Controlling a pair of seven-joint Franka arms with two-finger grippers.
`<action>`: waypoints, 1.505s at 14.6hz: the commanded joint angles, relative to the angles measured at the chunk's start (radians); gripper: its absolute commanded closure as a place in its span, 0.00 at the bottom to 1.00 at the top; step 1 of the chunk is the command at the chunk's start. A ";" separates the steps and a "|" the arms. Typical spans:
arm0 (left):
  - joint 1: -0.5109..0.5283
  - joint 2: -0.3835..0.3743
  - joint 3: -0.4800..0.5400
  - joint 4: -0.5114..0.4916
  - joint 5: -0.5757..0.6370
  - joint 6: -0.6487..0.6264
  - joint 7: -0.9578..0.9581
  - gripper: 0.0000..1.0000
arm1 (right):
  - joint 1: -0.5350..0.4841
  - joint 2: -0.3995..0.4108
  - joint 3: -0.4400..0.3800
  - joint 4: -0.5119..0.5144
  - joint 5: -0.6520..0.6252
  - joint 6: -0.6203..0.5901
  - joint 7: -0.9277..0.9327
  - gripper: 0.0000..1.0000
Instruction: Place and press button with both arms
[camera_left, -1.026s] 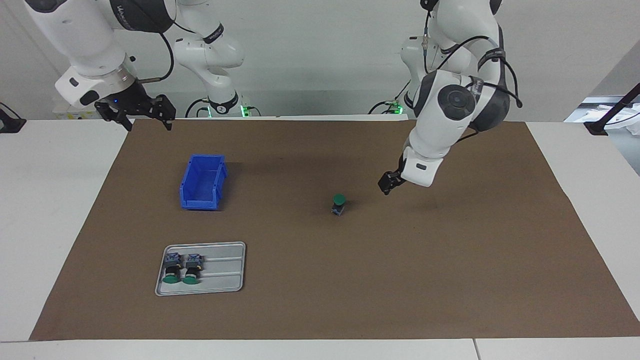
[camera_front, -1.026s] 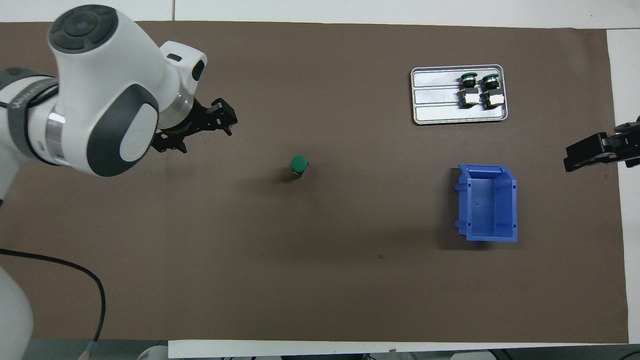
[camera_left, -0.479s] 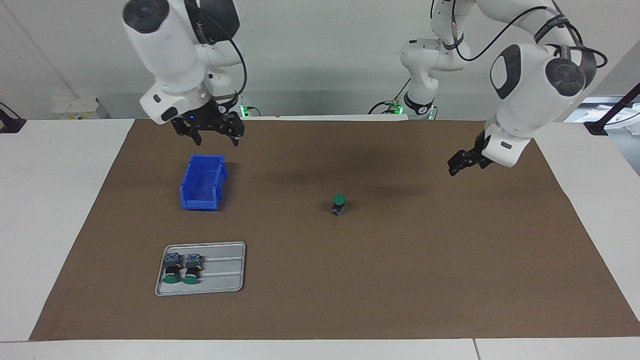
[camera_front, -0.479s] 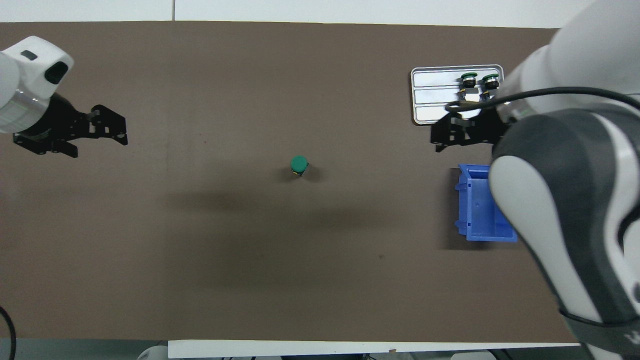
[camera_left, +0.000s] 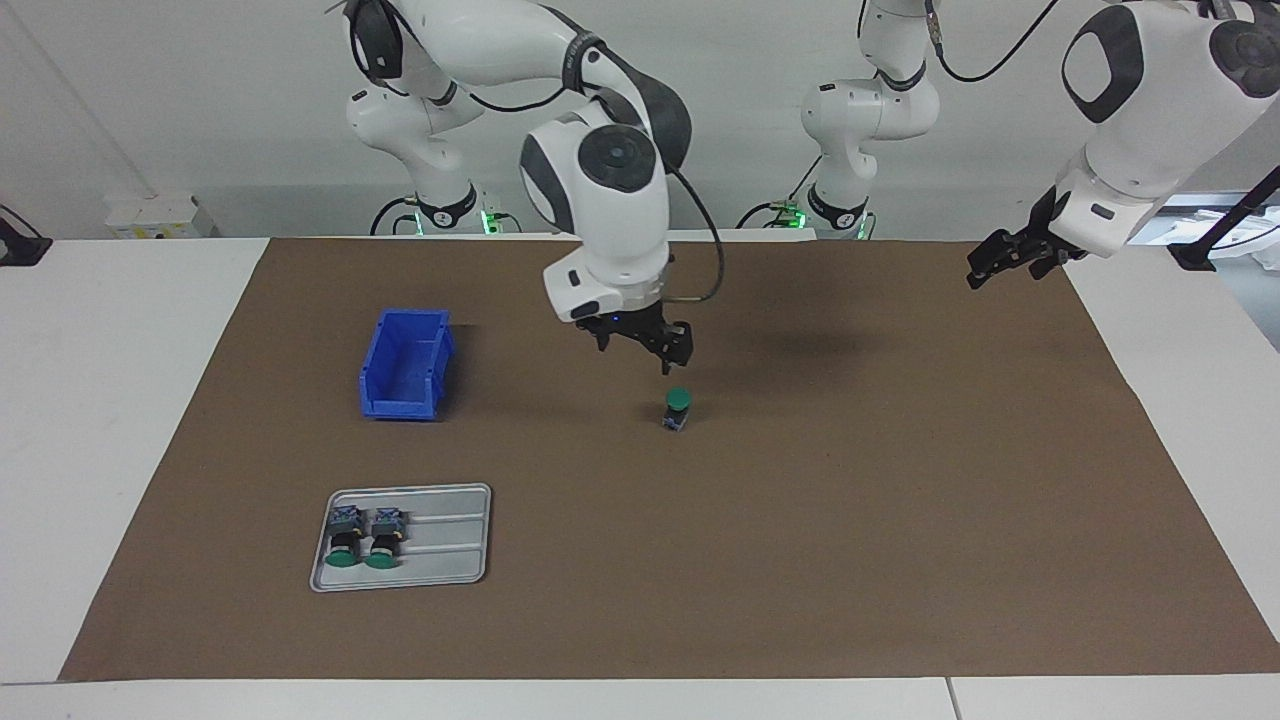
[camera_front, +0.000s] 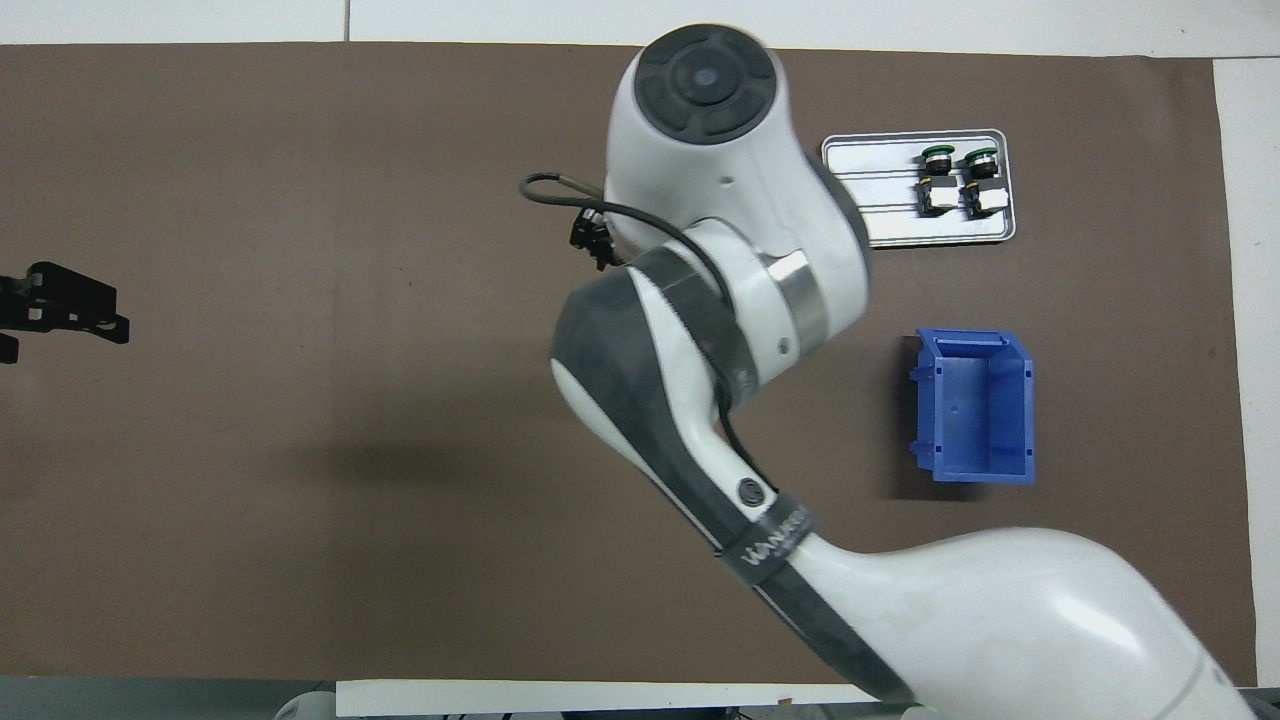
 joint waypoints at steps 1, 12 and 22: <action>0.027 -0.037 -0.010 -0.013 0.016 -0.033 0.033 0.00 | 0.023 0.021 -0.003 -0.073 -0.003 0.117 0.029 0.01; 0.032 -0.035 -0.010 0.029 0.072 -0.060 0.060 0.00 | 0.054 0.015 -0.003 -0.309 -0.029 0.332 0.015 0.01; 0.021 -0.035 -0.014 0.026 0.075 -0.046 0.064 0.00 | 0.056 0.035 0.005 -0.331 -0.067 0.426 0.001 0.22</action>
